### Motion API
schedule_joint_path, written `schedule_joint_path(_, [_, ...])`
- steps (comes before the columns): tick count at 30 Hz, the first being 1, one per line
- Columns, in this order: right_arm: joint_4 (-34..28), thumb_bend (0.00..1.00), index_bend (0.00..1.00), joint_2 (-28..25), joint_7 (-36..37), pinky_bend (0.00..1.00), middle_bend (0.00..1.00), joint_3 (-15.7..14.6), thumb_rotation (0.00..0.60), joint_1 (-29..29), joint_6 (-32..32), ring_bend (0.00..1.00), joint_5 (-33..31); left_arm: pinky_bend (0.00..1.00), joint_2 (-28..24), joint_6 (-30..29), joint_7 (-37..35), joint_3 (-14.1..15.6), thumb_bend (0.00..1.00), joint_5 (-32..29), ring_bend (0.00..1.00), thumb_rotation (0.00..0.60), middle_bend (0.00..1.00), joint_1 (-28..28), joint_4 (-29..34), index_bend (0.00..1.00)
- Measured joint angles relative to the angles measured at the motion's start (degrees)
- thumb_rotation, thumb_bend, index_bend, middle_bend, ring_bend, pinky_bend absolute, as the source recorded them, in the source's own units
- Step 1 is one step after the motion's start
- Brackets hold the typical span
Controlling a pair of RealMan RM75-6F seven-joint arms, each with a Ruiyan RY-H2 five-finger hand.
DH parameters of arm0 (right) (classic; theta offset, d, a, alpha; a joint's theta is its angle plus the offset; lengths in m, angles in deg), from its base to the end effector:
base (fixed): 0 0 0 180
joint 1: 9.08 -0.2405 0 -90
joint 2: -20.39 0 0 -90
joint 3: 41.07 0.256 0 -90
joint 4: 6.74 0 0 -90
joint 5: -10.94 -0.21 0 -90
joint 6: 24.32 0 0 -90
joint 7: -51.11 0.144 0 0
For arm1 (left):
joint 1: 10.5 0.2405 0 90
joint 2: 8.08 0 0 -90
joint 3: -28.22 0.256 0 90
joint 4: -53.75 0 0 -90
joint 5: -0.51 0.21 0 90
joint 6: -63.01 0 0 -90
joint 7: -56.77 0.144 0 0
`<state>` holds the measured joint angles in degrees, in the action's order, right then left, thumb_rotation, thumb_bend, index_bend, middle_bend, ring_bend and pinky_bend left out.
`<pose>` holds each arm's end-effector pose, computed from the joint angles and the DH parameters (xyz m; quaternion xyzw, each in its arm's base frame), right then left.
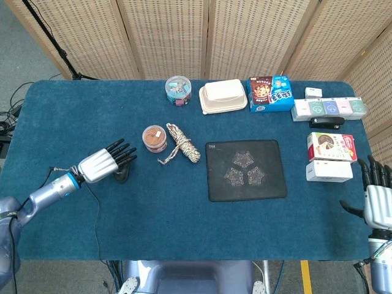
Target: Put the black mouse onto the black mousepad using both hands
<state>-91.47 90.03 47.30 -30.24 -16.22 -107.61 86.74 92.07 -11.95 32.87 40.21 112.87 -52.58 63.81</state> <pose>-0.3344 -0.2213 0.1684 0.5311 -0.3637 0.3761 0.6665 -0.2715 0.3880 0.0360 -0.8966 -0.0147 -0.2653 0.3542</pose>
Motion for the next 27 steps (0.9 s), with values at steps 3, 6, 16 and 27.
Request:
schedule_joint_path(3, [0.2, 0.0, 0.0, -0.1, 0.3, 0.0, 0.0, 0.2, 0.6, 0.1, 0.0, 0.0, -0.3, 0.1, 0.5, 0.8, 0.1, 0.7, 0.13, -0.3, 0.01, 0.6, 0.0, -0.2, -0.3, 0.04])
schedule_joint_path(6, [0.3, 0.0, 0.0, -0.1, 0.5, 0.0, 0.0, 0.2, 0.6, 0.1, 0.0, 0.0, -0.5, 0.13, 0.9, 1.3, 0.1, 1.3, 0.14, -0.5, 0.04, 0.6, 0.01, -0.3, -0.7, 0.11])
schedule_joint_path(16, [0.4, 0.0, 0.0, -0.4, 1.7, 0.0, 0.0, 0.3, 0.6, 0.1, 0.5, 0.0, -0.8, 0.22, 2.0, 1.9, -0.1, 2.2, 0.25, -1.9, 0.14, 0.6, 0.13, -0.8, -0.9, 0.29])
schedule_joint_path(27, [0.2, 0.0, 0.0, -0.6, 2.0, 0.0, 0.0, 0.3, 0.6, 0.2, 0.6, 0.0, -1.1, 0.37, 2.5, 2.2, 0.9, 3.4, 0.34, -2.6, 0.29, 0.6, 0.31, -1.3, -0.9, 0.48])
